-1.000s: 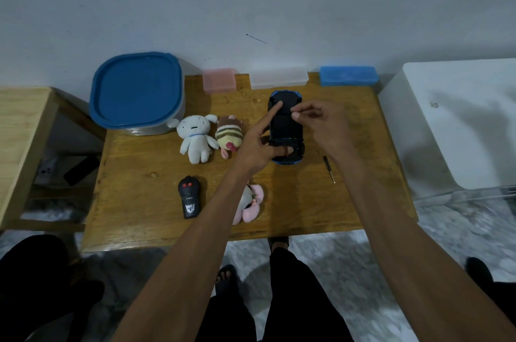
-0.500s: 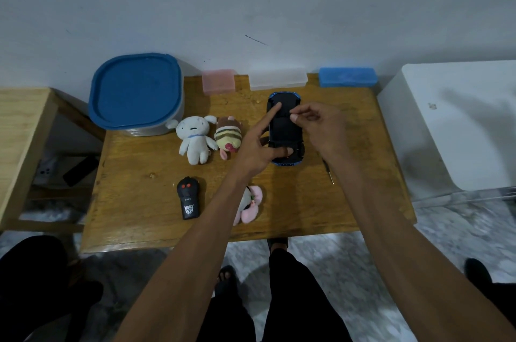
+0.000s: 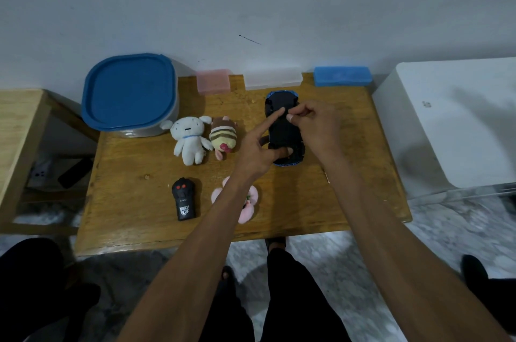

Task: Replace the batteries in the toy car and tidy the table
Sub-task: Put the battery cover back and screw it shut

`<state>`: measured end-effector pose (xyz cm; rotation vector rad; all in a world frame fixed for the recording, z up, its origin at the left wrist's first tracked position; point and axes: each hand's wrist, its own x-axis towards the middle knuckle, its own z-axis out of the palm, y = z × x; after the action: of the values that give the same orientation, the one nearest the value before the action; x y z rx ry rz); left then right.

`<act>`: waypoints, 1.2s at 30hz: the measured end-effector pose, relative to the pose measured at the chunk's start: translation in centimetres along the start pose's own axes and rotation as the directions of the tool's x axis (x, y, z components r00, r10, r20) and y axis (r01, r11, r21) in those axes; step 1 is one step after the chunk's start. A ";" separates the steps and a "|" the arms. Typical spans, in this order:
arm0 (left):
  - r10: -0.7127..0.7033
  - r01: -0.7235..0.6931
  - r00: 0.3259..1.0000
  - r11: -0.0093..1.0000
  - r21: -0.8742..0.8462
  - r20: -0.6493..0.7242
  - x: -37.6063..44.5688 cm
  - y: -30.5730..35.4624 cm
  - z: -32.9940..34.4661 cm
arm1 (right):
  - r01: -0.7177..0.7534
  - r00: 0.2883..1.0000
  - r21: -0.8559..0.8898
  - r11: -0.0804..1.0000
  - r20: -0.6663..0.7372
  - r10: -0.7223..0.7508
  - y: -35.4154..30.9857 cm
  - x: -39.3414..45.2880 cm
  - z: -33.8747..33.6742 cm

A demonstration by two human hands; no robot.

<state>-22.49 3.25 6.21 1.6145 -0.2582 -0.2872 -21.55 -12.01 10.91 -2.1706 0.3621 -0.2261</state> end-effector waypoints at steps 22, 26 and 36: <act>-0.104 0.103 0.992 0.994 0.024 0.064 0.3 -1.6 0.8 | -0.539 0.842 -0.131 0.832 -0.118 0.527 13.1 -4.3 0.2; -0.105 0.104 0.992 0.994 0.020 0.074 -0.2 -1.9 0.9 | -0.524 0.852 -0.195 0.829 -0.128 0.508 13.2 -4.7 0.8; -0.125 0.126 0.992 0.991 -0.035 0.034 -0.3 -1.8 1.0 | -0.522 0.851 -0.098 0.848 -0.126 0.509 12.7 -3.4 0.8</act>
<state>-23.13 2.51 4.40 1.5927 -0.1752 -0.4122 -26.76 -17.25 0.02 -2.1006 1.0241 0.0007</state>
